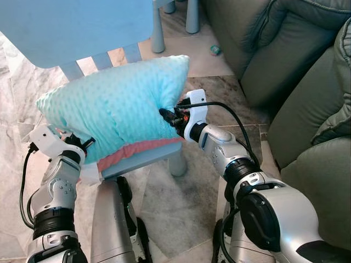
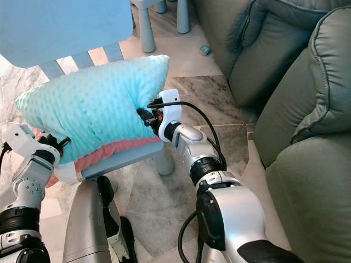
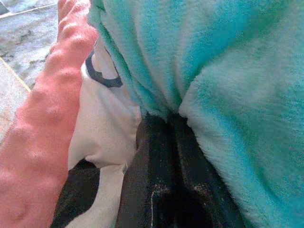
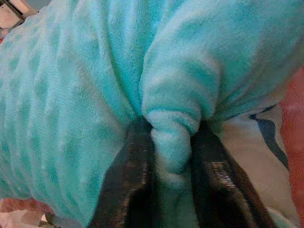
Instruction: Move the pillow to the sofa
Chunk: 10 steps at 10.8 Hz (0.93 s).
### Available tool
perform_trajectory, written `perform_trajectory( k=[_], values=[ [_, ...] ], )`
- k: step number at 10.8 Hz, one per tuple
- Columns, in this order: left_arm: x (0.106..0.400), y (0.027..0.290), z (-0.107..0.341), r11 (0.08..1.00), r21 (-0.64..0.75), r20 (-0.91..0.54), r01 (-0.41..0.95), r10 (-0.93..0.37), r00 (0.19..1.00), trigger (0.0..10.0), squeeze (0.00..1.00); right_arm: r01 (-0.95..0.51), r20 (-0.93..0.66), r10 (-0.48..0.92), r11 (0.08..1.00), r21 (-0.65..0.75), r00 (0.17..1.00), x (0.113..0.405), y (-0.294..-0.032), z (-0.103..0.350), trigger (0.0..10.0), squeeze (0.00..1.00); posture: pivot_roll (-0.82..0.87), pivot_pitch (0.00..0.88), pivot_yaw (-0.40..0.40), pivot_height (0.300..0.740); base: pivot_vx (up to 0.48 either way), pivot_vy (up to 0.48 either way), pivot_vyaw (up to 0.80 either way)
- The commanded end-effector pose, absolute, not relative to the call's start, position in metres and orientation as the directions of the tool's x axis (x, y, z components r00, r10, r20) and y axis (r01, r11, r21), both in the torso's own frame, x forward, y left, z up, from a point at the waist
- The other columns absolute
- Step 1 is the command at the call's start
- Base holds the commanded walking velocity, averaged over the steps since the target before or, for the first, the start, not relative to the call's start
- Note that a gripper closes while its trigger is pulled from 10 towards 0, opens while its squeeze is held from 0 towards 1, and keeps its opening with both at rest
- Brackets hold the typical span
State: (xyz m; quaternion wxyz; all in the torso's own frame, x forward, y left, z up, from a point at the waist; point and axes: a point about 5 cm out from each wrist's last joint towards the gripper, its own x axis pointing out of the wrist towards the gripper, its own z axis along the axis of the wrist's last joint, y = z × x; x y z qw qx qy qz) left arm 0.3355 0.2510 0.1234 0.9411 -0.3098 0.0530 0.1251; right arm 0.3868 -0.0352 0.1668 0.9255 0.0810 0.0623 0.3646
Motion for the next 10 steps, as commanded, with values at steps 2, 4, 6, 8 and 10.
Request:
perform_trajectory(
  k=[2,4,6,8,10],
  values=[
    [0.331,0.25,0.118,0.762,-0.59,-0.175,-0.265,0.2,0.964,0.0,0.0,-0.697,-0.096,0.726,0.682,0.22,0.68,0.378,-0.023,0.154,0.0,0.0,-0.08,0.355,0.049,0.475,0.0,0.0,0.0],
    [0.328,0.25,0.118,0.819,-0.513,-0.147,-0.258,0.212,0.966,0.0,0.0,-0.713,-0.083,0.739,0.669,0.209,0.669,0.376,-0.02,0.154,0.0,0.0,-0.08,0.342,0.051,0.475,0.0,0.0,0.0],
    [0.32,0.232,0.112,0.895,-0.389,-0.101,-0.216,0.192,0.976,0.0,0.0,-0.712,-0.053,0.738,0.664,0.229,0.672,0.378,-0.019,0.159,0.0,0.0,-0.09,0.323,0.053,0.475,0.0,0.0,0.0],
    [0.314,0.226,0.112,0.922,-0.325,-0.06,-0.209,0.2,0.978,0.0,0.0,-0.721,-0.004,0.737,0.663,0.203,0.676,0.382,-0.026,0.169,0.0,0.0,-0.1,0.268,0.055,0.475,0.0,0.0,0.0],
    [0.304,0.233,0.126,0.956,-0.189,0.055,-0.225,0.239,0.969,0.0,0.0,-0.712,0.052,0.716,0.679,0.178,0.696,0.386,-0.039,0.178,0.0,0.0,-0.12,0.21,0.054,0.475,0.0,0.0,0.0]
  ],
)
